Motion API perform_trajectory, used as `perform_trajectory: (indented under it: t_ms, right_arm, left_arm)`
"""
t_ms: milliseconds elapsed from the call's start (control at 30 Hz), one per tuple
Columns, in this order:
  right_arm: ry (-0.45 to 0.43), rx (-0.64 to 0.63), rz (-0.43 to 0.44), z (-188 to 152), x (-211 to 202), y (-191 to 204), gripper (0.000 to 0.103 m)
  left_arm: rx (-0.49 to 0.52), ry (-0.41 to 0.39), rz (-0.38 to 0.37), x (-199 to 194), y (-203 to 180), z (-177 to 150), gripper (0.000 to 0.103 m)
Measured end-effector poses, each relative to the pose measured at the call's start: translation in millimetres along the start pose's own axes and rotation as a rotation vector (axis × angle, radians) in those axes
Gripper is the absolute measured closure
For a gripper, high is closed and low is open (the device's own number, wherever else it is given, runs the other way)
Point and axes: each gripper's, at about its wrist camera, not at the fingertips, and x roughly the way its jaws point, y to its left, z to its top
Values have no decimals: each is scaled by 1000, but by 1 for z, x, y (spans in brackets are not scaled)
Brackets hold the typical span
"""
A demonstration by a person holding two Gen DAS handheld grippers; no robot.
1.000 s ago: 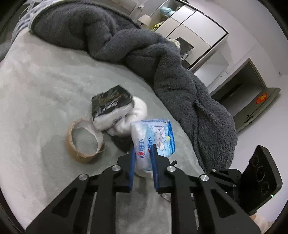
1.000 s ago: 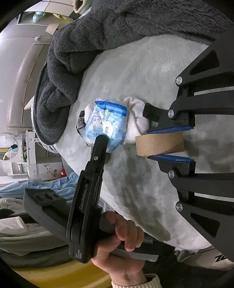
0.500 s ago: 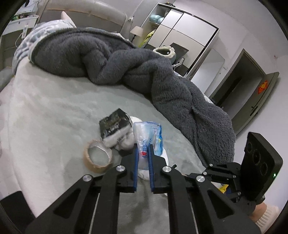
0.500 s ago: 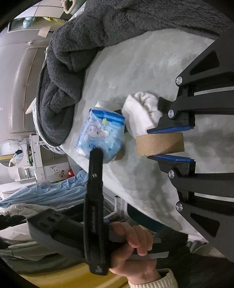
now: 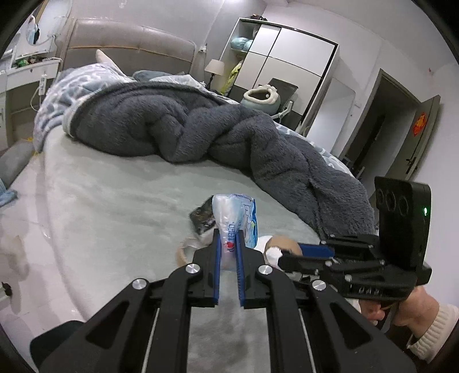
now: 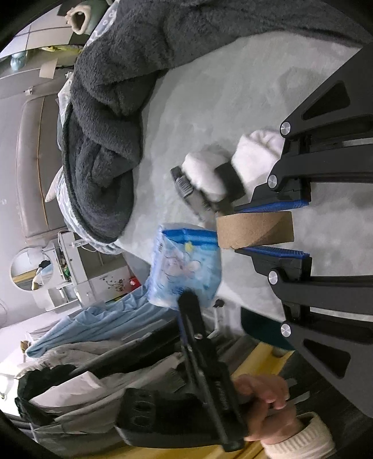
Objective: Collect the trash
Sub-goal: 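Carry the tape roll and wipes packet over the bin with both tools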
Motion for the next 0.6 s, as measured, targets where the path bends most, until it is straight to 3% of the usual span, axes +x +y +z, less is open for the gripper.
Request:
perform_trajectory:
  t_ms: [367,600]
  right_arm:
    - [-7,8,-8,25,28,38,81]
    - [7,-30,20,40,52,76,81]
  left_arm:
    - [48,8,170,-33,30,-9,92]
    - [36,61,232,-43,56,-21,92]
